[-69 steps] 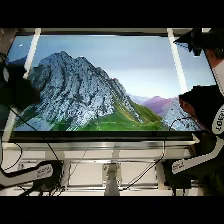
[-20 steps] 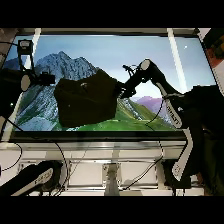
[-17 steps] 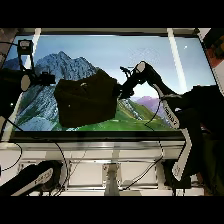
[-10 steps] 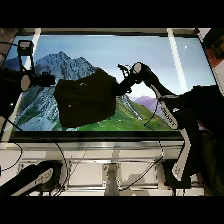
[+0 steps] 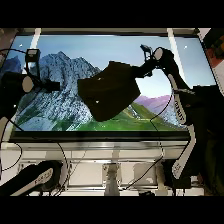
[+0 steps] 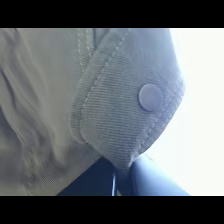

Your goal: Fold the clothes and pants, and hang the long-sleeved shirts on hangers.

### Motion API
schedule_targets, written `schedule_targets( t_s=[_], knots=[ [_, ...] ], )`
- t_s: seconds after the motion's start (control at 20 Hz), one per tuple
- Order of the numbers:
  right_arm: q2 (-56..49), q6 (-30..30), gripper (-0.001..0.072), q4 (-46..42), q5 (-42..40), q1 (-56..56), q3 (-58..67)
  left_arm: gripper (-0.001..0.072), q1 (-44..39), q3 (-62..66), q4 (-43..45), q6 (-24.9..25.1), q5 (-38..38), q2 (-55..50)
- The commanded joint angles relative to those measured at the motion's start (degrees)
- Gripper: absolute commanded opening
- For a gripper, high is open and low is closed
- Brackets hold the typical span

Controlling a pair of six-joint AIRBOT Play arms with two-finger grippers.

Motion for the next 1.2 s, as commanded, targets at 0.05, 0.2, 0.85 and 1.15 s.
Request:
schedule_targets(
  t_s=[0.05,0.2,0.85,1.15],
  knots=[
    [0.15,0.0,0.0269,1.68,-10.36,-0.83,1.4,0.0024,-0.04,-1.49,-23.1,22.6,-0.31,-2.51],
    [2.1,0.0,0.0386,1.86,-8.2,-0.5,1.38,0.0035,-0.04,-1.49,-31.74,33.09,5.22,-5.4],
    [8.24,-7.39,0.0015,25.92,18.16,-2.91,-4.59,0.0338,0.87,10.71,-47.65,32.85,12.81,-24.76],
    [8.24,-9.09,0.0016,31.36,21.03,-2.1,-16.76,0.0459,4.74,10.73,-48.11,31.23,15.72,-27.56]
  ],
)
